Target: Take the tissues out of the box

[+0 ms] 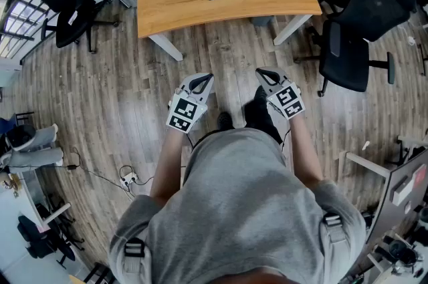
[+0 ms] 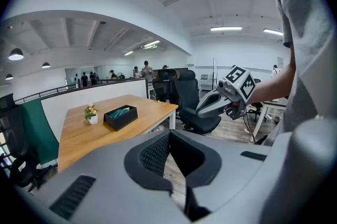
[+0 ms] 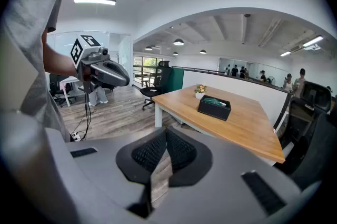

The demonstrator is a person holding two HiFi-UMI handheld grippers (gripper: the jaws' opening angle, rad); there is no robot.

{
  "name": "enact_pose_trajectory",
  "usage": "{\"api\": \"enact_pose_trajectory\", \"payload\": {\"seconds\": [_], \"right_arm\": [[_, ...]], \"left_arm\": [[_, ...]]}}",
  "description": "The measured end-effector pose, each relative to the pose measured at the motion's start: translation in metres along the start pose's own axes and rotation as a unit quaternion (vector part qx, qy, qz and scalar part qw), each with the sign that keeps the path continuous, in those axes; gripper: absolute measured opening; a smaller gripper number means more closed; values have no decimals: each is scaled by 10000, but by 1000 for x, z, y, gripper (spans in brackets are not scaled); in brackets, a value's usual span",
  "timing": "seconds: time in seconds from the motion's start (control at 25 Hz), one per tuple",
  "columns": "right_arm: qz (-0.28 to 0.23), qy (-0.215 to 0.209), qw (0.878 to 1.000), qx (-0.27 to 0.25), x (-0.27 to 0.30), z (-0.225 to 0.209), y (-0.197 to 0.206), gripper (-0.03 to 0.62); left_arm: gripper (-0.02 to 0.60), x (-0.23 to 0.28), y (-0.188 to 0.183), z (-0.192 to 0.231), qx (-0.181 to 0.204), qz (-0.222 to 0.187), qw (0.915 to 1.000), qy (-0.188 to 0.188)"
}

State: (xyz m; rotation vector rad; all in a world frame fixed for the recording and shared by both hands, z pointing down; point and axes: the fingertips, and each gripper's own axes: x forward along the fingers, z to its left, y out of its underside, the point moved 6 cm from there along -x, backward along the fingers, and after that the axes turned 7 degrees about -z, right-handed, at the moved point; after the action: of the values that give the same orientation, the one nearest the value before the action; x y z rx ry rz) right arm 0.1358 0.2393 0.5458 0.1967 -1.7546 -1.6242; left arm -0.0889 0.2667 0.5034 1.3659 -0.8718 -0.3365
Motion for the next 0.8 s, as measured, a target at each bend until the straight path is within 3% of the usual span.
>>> {"api": "enact_pose_trajectory", "payload": {"seconds": [0.56, 0.8], "right_arm": [[-204, 358, 9991, 84, -15, 5, 3, 5], [-296, 328, 9990, 106, -17, 9, 1, 5]], "left_arm": [[20, -9, -2, -5, 95, -26, 10000, 7], [20, -8, -4, -6, 102, -115, 9999, 22]]}}
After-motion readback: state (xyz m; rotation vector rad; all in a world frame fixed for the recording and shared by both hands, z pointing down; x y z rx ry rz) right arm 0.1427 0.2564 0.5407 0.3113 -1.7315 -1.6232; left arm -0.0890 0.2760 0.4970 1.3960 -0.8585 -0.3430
